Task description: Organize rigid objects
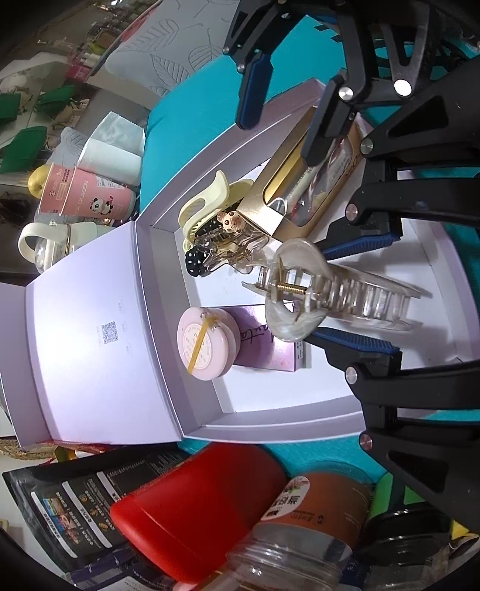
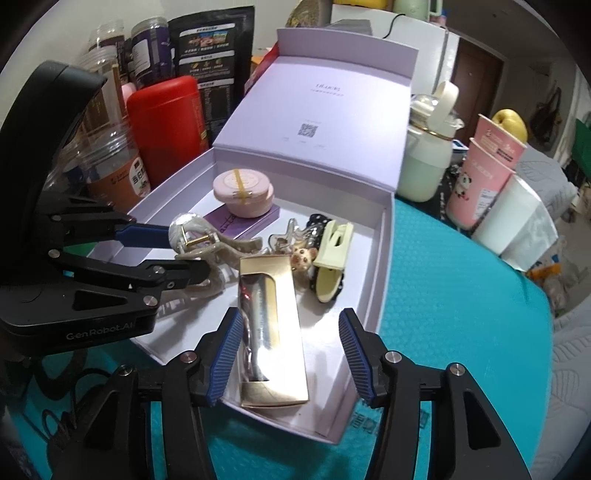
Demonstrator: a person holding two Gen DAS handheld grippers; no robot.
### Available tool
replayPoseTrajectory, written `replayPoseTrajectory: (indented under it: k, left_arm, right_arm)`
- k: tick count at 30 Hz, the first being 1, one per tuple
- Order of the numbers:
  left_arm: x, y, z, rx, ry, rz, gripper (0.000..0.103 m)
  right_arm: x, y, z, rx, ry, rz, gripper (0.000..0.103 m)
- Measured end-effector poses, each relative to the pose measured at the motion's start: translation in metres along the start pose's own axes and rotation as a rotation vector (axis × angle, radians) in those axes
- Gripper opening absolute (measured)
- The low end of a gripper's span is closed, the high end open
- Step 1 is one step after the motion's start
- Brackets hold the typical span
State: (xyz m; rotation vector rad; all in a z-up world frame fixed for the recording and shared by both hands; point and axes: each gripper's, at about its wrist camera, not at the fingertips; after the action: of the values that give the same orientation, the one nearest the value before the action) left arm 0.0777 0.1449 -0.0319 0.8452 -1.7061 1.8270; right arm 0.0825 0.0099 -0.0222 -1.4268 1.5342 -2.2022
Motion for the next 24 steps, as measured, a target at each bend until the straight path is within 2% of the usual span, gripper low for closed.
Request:
replayPoseTrajectory:
  k: [2,3,4,8,13,21,24]
  left_arm:
    - [0.005,-0.001,0.001,0.007,-0.004,0.012,0.059]
    - [0.01,-0.002,0.0,0.012,-0.005,0.026,0.077]
    - [0.013,-0.002,0.0,0.015,-0.005,0.036,0.086]
    - [0.026,-0.006,-0.001,0.024,-0.023,0.064,0.086]
    - [0.042,-0.011,0.001,0.029,-0.053,0.094,0.086]
    - [0.073,-0.013,0.001,0.026,-0.096,0.149,0.086]
    - [0.085,-0.015,0.004,0.015,-0.128,0.171,0.086]
  right_arm:
    - [0.004,-0.001,0.003,-0.01,0.005,0.009,0.061]
    - [0.007,-0.002,0.004,-0.016,0.01,0.015,0.062]
    - [0.01,-0.003,0.006,-0.02,0.016,0.018,0.062]
    - [0.02,-0.005,0.011,-0.043,0.04,0.028,0.067]
    - [0.033,-0.007,0.014,-0.068,0.051,0.047,0.067]
    - [0.064,-0.019,0.015,-0.097,0.065,0.122,0.074]
    - [0.079,-0.022,0.015,-0.114,0.09,0.161,0.083]
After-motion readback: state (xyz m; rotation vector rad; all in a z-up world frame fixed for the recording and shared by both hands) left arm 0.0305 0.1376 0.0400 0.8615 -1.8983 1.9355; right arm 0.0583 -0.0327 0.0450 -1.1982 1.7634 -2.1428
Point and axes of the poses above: each gripper's, at about its wrist camera, not at the fingertips, and x roughly against the way its jaws point, z to its right, y to its underside, and after that the axes turned 10 degrees about z, right-handed
